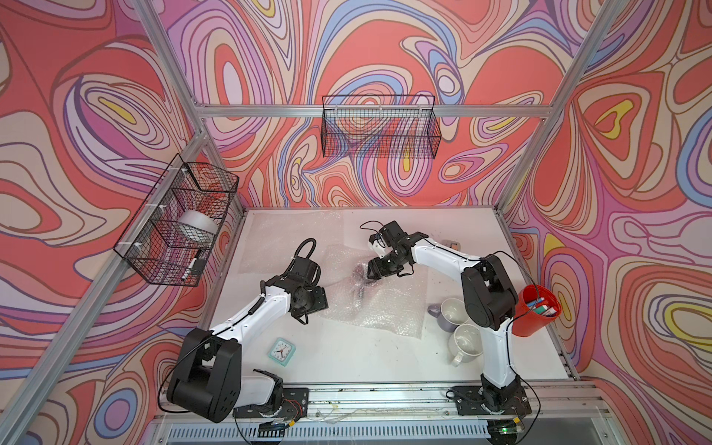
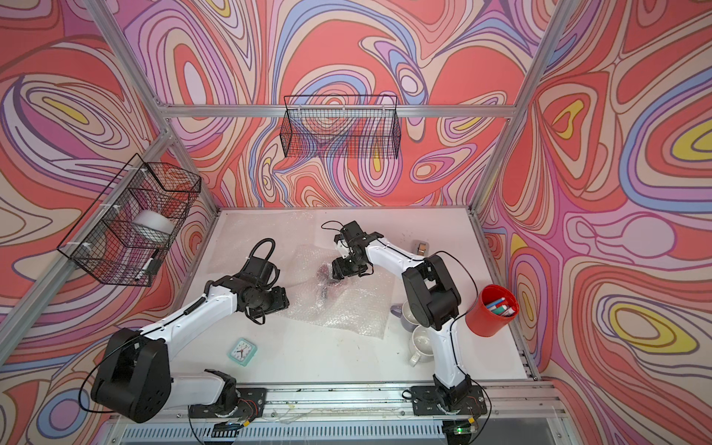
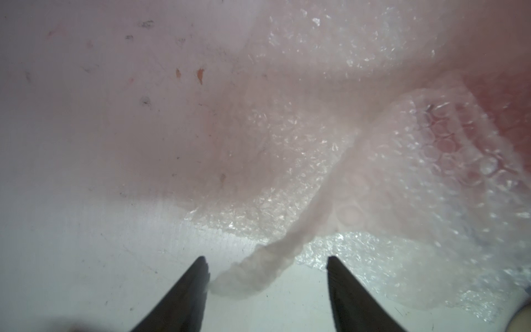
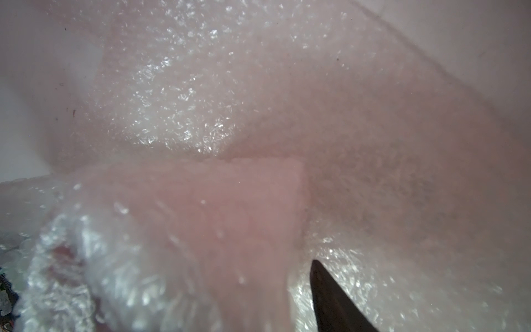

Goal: Wrap mugs in bubble wrap
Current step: Wrap the mug in bubble wrap.

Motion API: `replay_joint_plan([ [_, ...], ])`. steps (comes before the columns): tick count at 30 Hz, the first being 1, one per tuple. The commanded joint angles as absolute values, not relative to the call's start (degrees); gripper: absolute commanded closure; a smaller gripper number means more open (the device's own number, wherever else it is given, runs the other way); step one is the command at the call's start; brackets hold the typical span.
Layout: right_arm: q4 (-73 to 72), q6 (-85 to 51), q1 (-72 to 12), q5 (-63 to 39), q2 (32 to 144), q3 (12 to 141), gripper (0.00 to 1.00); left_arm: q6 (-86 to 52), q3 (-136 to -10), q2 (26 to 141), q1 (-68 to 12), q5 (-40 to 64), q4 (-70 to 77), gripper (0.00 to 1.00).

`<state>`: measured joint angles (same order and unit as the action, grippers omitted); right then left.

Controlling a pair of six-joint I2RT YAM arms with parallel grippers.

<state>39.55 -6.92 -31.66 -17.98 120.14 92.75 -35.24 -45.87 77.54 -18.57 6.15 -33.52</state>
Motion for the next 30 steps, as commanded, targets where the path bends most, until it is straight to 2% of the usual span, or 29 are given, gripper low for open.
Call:
replay_joint_plan([
  [1,42.2,-5.9,-32.3,-16.3,122.2,92.1,0.38,-33.9,-46.0,77.9,-18.2,5.1,-32.1,0.62],
  [4,42.1,-5.9,-32.3,-16.2,122.0,92.0,0.38,-33.6,-46.4,78.9,-18.0,4.4,-32.7,0.71],
  [12,42.1,-5.8,-32.3,-16.2,122.0,92.0,0.39,-33.9,-46.1,78.9,-18.0,-1.5,-34.6,0.75],
  [15,42.2,-5.8,-32.3,-16.2,122.2,92.1,0.39,-33.7,-46.2,78.3,-18.0,-2.4,-34.6,0.46],
  [17,42.2,-5.8,-32.3,-16.3,122.2,92.2,0.39,-33.5,-46.3,78.4,-18.1,-2.1,-34.4,0.44],
  [19,42.2,-5.9,-32.3,-16.2,122.2,92.2,0.40,-33.4,-46.4,78.8,-18.0,-1.8,-34.1,0.49],
  [22,42.2,-5.8,-32.3,-16.3,122.2,92.3,0.40,-33.2,-46.1,79.1,-18.0,-1.4,-33.8,0.65],
  [24,42.3,-5.8,-32.3,-16.3,122.2,92.2,0.40,-33.3,-45.8,78.9,-18.0,-0.9,-33.4,0.72],
  [28,42.4,-5.8,-32.3,-16.3,122.1,92.2,0.40,-33.5,-44.9,78.8,-18.0,-0.7,-33.0,0.73],
  [30,42.4,-5.8,-32.3,-16.2,122.1,92.2,0.41,-33.8,-44.6,79.1,-17.8,-1.4,-33.5,0.78],
])
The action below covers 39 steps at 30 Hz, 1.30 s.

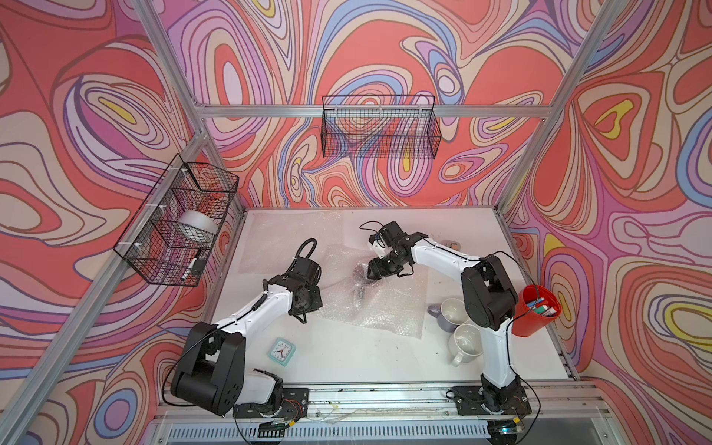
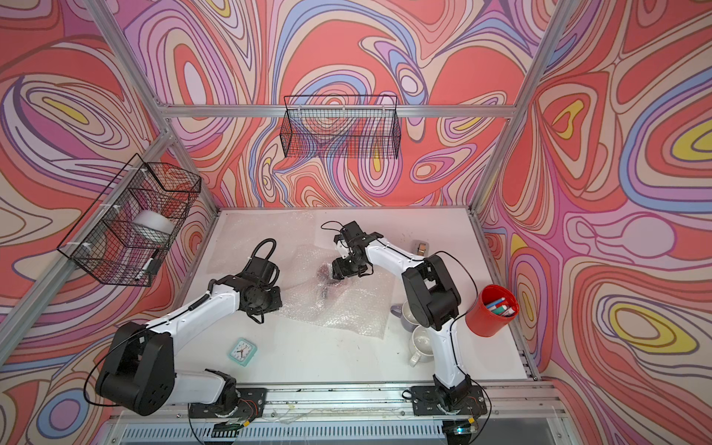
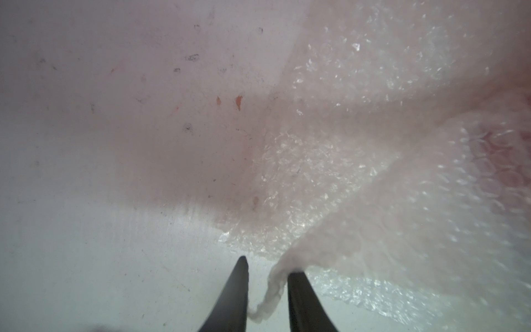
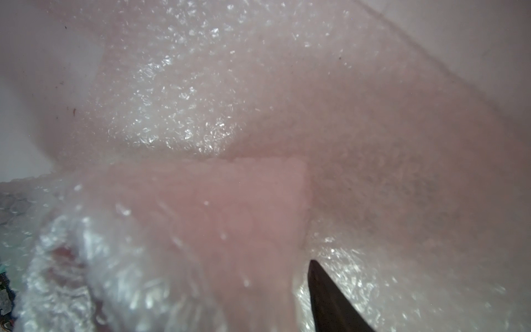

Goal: Wrap mugs in bubble wrap
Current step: Wrap the mug in bubble wrap.

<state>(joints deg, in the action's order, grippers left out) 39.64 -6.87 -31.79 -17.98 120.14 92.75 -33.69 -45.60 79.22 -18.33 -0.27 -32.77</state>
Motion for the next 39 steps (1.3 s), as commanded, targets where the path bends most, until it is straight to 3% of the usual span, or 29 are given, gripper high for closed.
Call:
replay_joint_plan([
  [1,42.4,-5.8,-32.3,-16.2,122.0,92.2,0.41,-34.0,-44.6,79.1,-17.8,-2.0,-33.9,0.84],
  [3,42.3,-5.8,-32.3,-16.0,122.0,92.2,0.40,-34.5,-44.6,78.7,-17.4,-3.0,-34.8,0.99],
  [4,42.3,-5.8,-32.3,-16.0,122.0,92.2,0.41,-34.5,-44.5,78.2,-17.4,-3.0,-34.9,1.00],
  [13,43.0,-5.2,-32.3,-14.6,122.5,92.5,0.41,-32.0,-47.1,67.4,-17.2,1.3,-36.6,1.00],
  [18,43.5,-4.8,-32.3,-13.8,122.8,92.9,0.41,-29.4,-51.6,64.9,-17.4,10.7,-35.5,1.00],
  [22,43.7,-4.4,-32.3,-13.7,123.0,93.0,0.41,-31.0,-55.9,67.8,-19.1,18.5,-32.6,1.00],
  [29,43.7,-3.4,-32.3,-14.4,123.2,93.0,0.41,-38.1,-63.6,78.7,-25.4,23.4,-25.8,1.00],
  [39,42.3,-4.2,-32.3,-18.0,122.2,92.0,0.41,-49.0,-67.6,93.1,-27.8,19.6,-17.5,1.00],
])
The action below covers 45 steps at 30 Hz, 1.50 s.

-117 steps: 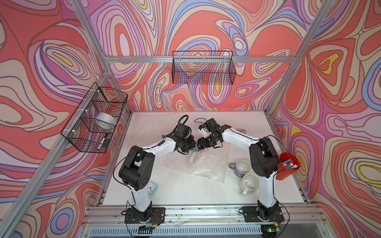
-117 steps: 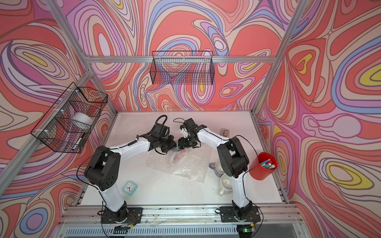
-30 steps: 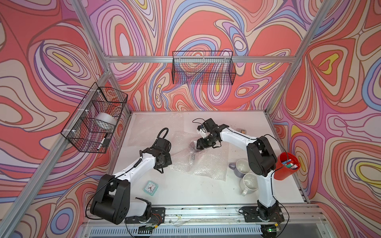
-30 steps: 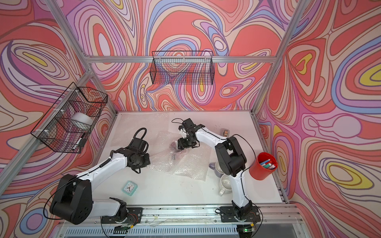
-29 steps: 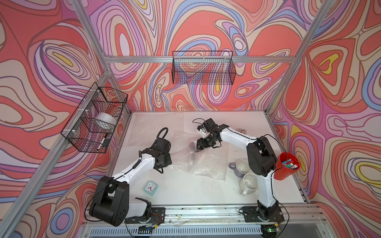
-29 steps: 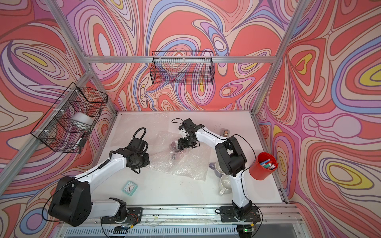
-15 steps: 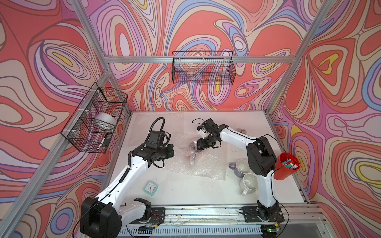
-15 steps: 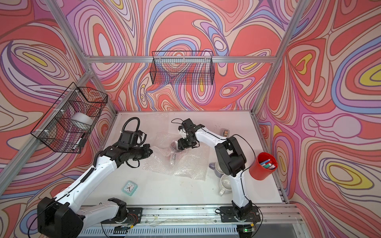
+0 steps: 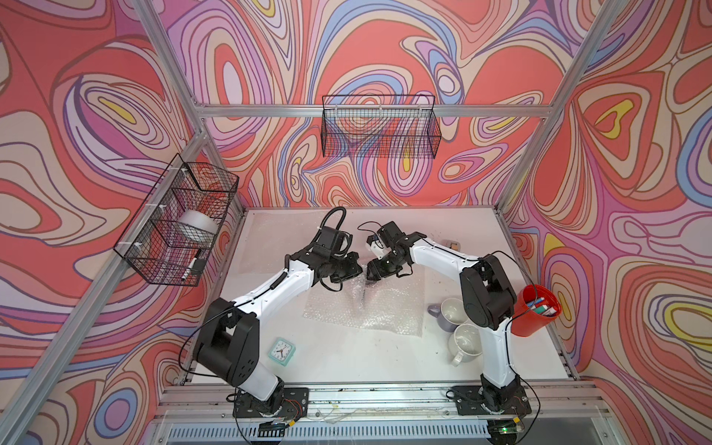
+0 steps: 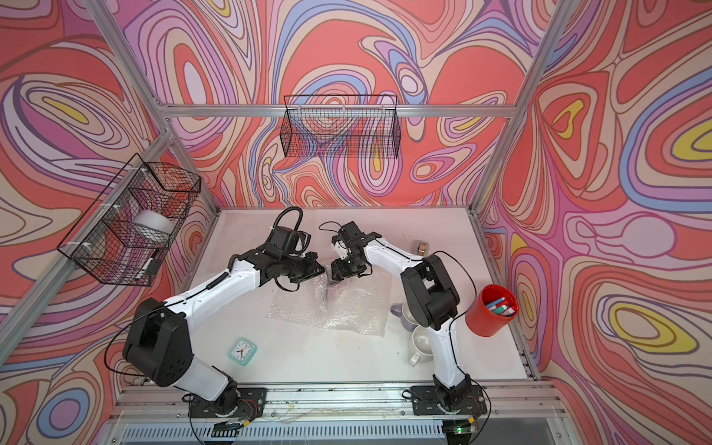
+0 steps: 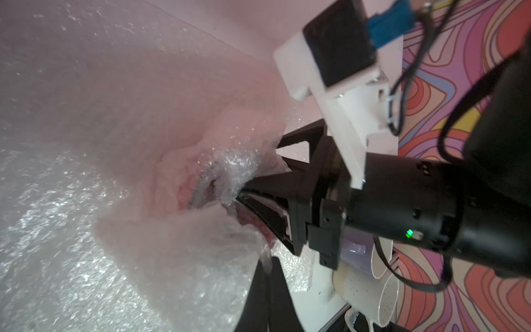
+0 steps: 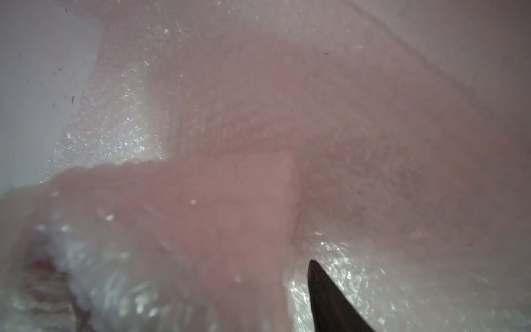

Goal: Wrap mugs in bubble wrap
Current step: Wrap the mug in bubble wrap.

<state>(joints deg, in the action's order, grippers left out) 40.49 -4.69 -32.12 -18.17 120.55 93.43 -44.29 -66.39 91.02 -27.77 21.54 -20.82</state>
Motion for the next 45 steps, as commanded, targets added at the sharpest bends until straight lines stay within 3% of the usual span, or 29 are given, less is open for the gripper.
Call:
replay_joint_plan([
  [1,41.9,-4.4,-32.3,-18.3,121.6,91.8,0.41,-50.0,-67.5,94.1,-27.7,18.9,-16.9,1.00],
  [10,39.4,-6.7,-30.8,-22.4,114.0,88.6,0.38,-53.3,-66.6,100.6,-27.7,20.3,-12.0,1.00],
  [16,37.7,-7.2,-30.8,-19.2,109.9,84.4,0.29,-53.5,-67.3,102.0,-27.7,20.5,-12.7,1.00],
  [25,35.0,-8.7,-30.8,-24.4,111.4,84.6,0.15,-54.1,-67.2,102.8,-27.8,20.7,-12.7,1.00],
  [45,28.4,-13.0,-30.8,-29.5,117.3,81.7,0.19,-55.2,-67.3,103.0,-27.8,21.8,-11.8,1.00],
])
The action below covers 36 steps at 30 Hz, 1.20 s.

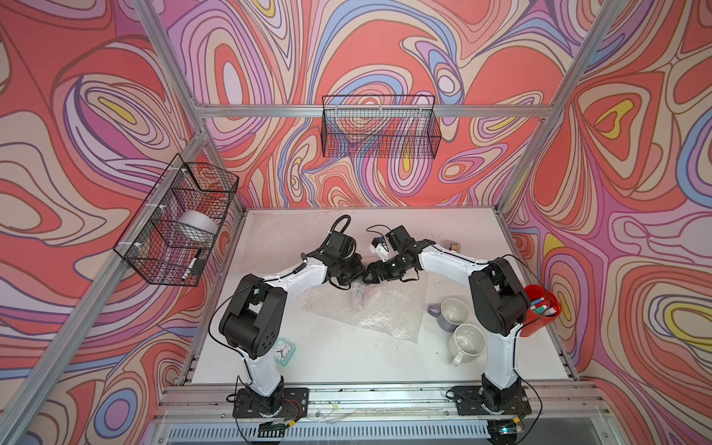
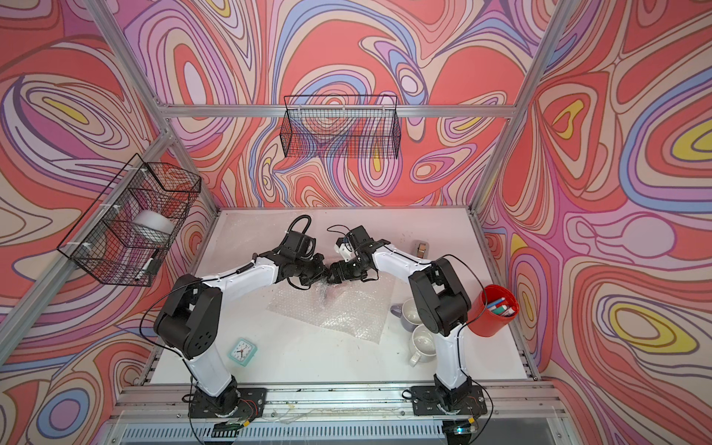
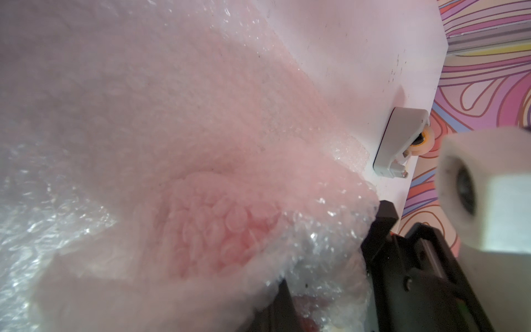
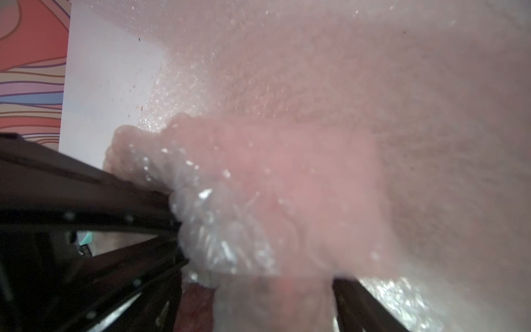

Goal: Wrap mugs in bubble wrap
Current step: Wrap the mug in bubble wrap.

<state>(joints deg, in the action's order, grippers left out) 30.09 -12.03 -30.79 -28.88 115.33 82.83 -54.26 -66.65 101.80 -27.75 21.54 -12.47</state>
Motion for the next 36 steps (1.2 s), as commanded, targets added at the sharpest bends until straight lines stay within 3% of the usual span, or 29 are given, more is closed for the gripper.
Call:
replay_joint_plan([
  [1,28.6,-12.9,-30.8,-29.2,117.5,81.7,0.19,-55.0,-67.5,102.6,-27.8,22.1,-11.7,1.00],
  [3,28.9,-12.4,-30.8,-28.6,117.9,81.8,0.19,-54.2,-68.1,101.4,-27.5,22.6,-11.9,0.98],
  [10,31.3,-10.3,-30.7,-27.0,119.7,84.6,0.20,-45.3,-73.2,97.1,-25.1,24.2,-19.8,0.73],
  [16,33.1,-8.6,-30.7,-26.6,120.8,86.8,0.20,-29.9,-78.4,94.6,-22.2,22.2,-31.9,0.65],
  [21,34.4,-7.4,-30.5,-26.5,121.6,87.8,0.20,-15.1,-82.5,96.6,-21.9,18.0,-41.5,0.45],
  [24,35.0,-6.6,-30.3,-26.3,122.1,88.4,0.21,-10.4,-85.1,100.5,-21.9,15.9,-46.7,0.44],
  [26,35.5,-6.4,-30.1,-26.1,122.3,88.8,0.20,-9.0,-85.5,102.3,-21.9,15.5,-47.3,0.49],
  [36,36.0,-6.3,-29.6,-25.8,122.7,89.3,0.21,-7.1,-86.2,107.4,-22.6,21.5,-45.3,0.51],
])
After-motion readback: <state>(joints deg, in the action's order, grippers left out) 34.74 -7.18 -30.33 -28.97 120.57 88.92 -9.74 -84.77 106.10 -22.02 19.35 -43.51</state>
